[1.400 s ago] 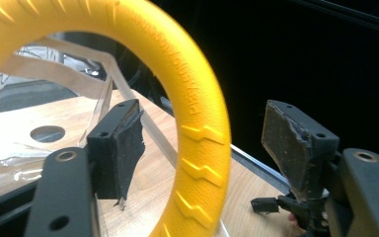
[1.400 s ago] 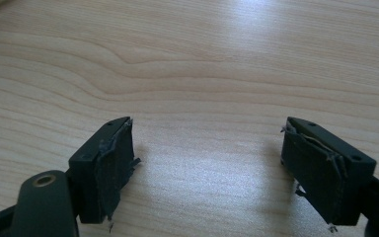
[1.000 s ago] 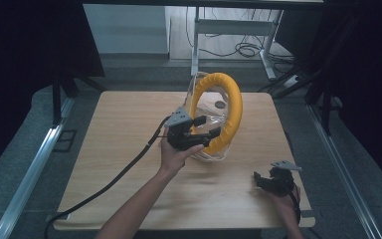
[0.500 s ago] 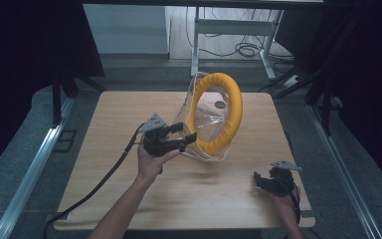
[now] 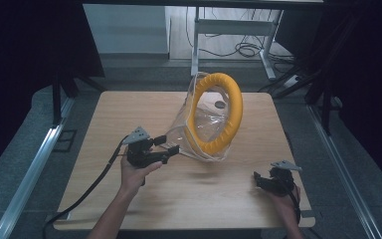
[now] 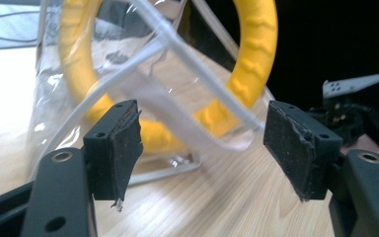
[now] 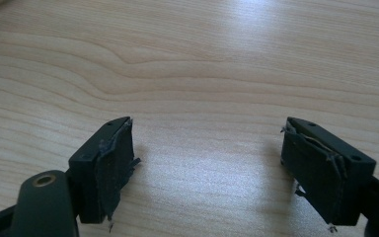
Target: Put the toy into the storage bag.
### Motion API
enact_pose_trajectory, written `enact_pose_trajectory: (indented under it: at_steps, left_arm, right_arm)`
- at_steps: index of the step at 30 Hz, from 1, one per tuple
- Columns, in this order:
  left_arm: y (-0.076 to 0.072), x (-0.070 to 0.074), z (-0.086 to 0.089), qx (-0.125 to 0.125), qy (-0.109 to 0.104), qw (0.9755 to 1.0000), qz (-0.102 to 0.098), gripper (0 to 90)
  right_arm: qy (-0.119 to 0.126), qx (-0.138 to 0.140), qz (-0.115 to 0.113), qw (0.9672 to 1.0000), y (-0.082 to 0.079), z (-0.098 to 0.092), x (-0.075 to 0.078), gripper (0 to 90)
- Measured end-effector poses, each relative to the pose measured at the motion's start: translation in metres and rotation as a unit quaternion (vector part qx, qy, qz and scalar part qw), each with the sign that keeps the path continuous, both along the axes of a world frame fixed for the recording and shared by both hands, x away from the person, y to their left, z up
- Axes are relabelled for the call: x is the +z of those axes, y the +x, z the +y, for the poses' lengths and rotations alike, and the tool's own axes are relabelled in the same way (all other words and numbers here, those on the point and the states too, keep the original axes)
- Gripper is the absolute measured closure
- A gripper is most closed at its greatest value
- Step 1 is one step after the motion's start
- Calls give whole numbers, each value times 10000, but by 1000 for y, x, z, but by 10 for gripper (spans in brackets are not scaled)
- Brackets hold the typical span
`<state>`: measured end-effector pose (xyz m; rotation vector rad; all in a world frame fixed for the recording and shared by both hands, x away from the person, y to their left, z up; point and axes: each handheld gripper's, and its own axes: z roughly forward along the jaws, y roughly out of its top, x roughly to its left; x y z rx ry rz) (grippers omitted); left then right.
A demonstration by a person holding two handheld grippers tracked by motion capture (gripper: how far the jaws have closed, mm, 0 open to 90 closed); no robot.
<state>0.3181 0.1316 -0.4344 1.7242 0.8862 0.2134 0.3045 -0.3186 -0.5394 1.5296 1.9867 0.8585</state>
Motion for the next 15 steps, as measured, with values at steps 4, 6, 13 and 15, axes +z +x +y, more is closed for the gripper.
enact_pose_trajectory:
  at_steps: [4,6,13,15]
  left_arm:
    - [-3,-8,9,-15,-46,9999,105,306]
    - [-3,-13,11,7,-4,9998,173,307]
    - [-1,-18,15,90,-35,9997,224,308]
    - [-1,-19,15,80,-22,9997,237,306]
  right_arm:
    - [-3,6,-2,10000,0,0,0,207]
    - [0,1,-1,10000,0,0,0,207]
    - [-9,-3,-1,10000,0,0,0,208]
    - [-12,-4,-2,10000,0,0,0,208]
